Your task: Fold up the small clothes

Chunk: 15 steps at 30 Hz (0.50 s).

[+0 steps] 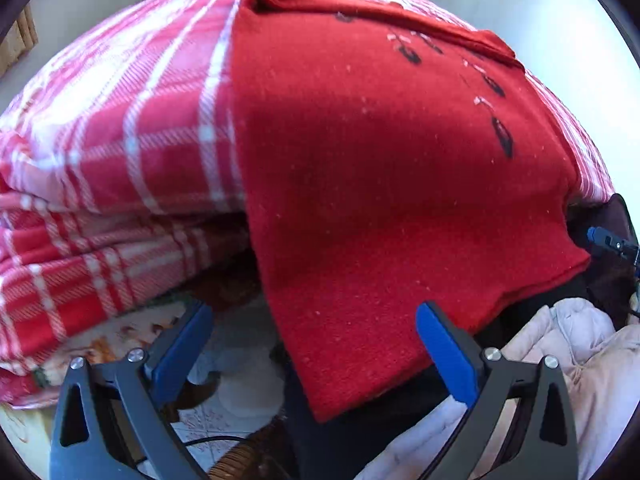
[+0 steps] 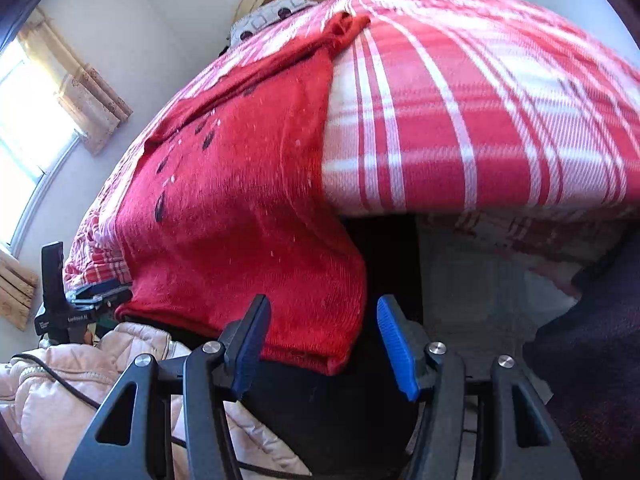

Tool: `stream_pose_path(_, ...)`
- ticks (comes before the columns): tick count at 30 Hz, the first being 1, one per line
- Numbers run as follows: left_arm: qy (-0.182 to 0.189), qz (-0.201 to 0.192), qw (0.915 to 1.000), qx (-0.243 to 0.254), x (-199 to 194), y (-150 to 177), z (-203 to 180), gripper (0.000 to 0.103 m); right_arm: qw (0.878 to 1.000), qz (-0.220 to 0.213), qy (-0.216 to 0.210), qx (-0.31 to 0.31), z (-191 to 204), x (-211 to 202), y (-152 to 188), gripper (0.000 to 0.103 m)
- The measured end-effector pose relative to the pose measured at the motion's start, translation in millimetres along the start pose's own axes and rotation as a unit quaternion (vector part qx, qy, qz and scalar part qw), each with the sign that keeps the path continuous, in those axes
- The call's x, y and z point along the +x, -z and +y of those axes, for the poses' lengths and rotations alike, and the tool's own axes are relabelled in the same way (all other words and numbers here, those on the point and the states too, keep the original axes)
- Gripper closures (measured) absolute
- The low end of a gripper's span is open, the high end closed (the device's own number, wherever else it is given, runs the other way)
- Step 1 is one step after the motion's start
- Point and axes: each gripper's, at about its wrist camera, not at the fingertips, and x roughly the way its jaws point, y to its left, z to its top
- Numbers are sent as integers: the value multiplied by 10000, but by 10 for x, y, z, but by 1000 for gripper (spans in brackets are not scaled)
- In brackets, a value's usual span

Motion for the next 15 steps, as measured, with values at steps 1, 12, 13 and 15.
stream_pose_path(1, 41, 54, 10000, -34, 36, 4, -17, 0, 10000, 0, 20, -32, 10, 4, -13, 46)
stream_pose_path(12, 376, 319, 9980, -383, 124, 112, -84, 1, 9972, 748, -26, 80, -39, 274, 177, 51)
stream_pose_path(13, 471, 356, 9974, -413, 131, 126, -96, 2, 9972, 746, 57, -32, -5, 279, 184, 58)
stream_pose_path(15, 647, 412, 9959, -471, 153, 138, -98, 10, 9974, 722, -59, -40, -5, 249, 162, 78)
